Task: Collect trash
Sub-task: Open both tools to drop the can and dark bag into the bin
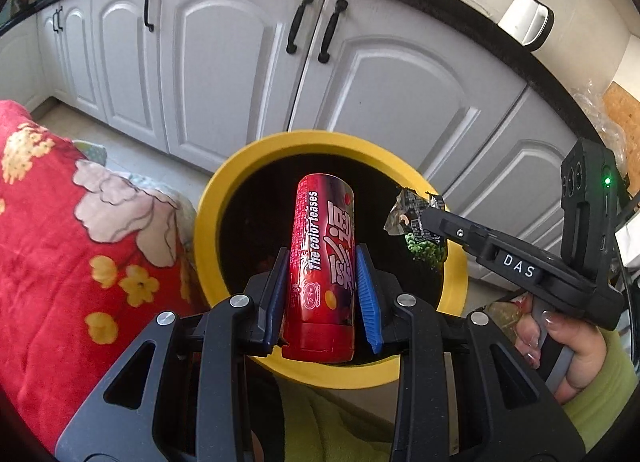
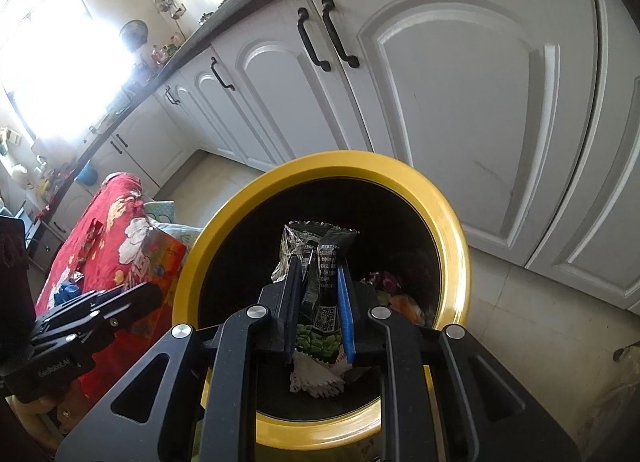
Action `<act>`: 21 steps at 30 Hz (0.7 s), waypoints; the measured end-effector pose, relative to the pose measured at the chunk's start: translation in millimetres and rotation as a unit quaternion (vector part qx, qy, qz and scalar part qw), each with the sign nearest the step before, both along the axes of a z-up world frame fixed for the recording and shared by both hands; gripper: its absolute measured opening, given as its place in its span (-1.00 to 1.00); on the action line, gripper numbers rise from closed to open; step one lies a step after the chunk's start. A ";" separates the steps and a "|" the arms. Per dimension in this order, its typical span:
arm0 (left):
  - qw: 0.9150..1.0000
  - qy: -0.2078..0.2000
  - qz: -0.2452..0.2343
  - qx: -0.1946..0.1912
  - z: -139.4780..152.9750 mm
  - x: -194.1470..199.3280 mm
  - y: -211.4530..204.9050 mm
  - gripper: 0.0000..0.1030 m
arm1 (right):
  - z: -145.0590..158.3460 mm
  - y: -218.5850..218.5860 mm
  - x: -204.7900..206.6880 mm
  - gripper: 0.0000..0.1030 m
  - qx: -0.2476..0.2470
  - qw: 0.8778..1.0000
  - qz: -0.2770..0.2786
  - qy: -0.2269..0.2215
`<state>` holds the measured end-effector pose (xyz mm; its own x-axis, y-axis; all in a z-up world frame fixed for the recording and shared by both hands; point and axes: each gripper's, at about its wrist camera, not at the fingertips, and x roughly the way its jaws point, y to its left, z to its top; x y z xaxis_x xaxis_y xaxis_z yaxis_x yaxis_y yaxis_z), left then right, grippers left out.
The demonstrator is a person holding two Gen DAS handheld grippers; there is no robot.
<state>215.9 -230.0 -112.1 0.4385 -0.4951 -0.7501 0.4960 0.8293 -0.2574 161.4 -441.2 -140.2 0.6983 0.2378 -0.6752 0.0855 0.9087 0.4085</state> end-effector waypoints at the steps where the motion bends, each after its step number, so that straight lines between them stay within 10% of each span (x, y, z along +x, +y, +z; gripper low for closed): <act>1: 1.000 0.004 0.000 0.000 -2.9 0.7 -1.2 -0.51 | -1.3 -0.6 -0.1 -0.65 0.001 1.000 -0.001 0.002; 7: 1.000 0.018 0.009 0.003 -14.5 8.2 -3.3 -0.45 | -6.9 -4.8 2.6 -0.51 0.009 1.000 -0.006 0.011; 10: 1.000 0.021 0.021 -0.005 -14.3 10.2 2.2 0.05 | -5.2 -6.7 1.4 -0.30 0.009 1.000 -0.013 0.007; 21: 0.996 -0.034 0.083 0.002 18.7 1.3 47.3 0.77 | 14.5 6.7 -2.8 0.07 -0.011 1.000 -0.011 -0.020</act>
